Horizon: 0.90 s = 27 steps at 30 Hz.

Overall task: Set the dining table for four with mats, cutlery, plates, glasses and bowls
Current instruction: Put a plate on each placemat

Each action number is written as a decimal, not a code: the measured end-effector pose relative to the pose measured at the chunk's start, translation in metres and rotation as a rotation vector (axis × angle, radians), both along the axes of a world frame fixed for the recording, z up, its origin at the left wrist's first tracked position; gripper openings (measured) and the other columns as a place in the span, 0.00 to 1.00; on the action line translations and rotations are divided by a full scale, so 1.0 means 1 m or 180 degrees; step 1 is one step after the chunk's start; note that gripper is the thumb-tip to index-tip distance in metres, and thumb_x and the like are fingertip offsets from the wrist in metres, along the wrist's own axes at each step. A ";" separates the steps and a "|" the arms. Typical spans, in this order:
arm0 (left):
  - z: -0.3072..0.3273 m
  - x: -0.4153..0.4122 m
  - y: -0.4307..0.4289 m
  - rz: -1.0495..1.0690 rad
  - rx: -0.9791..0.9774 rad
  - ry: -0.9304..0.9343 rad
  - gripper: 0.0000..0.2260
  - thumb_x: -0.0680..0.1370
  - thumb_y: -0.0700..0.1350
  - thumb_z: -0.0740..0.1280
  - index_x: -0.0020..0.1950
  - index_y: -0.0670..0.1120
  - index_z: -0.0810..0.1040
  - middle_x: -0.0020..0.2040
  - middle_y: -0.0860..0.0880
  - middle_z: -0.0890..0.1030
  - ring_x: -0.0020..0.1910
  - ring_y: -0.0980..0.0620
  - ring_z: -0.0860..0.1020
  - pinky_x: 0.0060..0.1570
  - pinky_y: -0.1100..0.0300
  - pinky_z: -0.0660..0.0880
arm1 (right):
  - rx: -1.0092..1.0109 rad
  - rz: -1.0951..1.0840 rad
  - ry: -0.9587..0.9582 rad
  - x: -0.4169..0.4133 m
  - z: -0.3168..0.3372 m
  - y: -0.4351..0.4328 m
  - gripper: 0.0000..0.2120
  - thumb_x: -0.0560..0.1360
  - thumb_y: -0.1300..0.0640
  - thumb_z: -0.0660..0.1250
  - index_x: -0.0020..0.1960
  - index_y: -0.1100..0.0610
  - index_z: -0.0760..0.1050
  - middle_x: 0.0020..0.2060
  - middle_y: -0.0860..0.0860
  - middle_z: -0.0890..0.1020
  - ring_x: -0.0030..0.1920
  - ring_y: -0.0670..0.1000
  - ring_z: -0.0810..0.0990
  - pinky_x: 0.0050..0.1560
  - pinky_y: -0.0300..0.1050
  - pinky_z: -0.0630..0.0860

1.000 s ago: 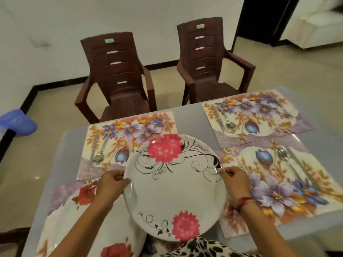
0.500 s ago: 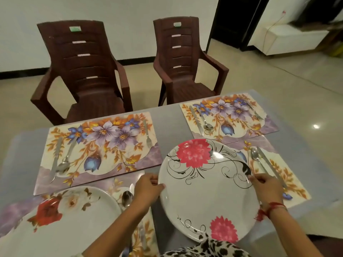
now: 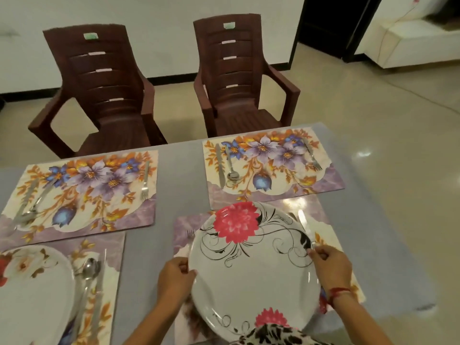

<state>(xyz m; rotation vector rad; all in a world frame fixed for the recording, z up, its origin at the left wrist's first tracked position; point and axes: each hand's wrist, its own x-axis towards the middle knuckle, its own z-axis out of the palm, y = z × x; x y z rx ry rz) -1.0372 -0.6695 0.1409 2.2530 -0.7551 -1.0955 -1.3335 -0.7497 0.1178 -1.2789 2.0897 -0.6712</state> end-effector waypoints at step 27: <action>0.005 -0.010 0.001 0.0648 -0.0182 -0.0386 0.10 0.71 0.36 0.71 0.36 0.49 0.77 0.33 0.51 0.77 0.34 0.51 0.74 0.37 0.60 0.69 | 0.0186 0.0766 0.0395 -0.001 0.005 -0.030 0.07 0.75 0.54 0.68 0.46 0.59 0.77 0.37 0.51 0.80 0.40 0.53 0.78 0.41 0.43 0.73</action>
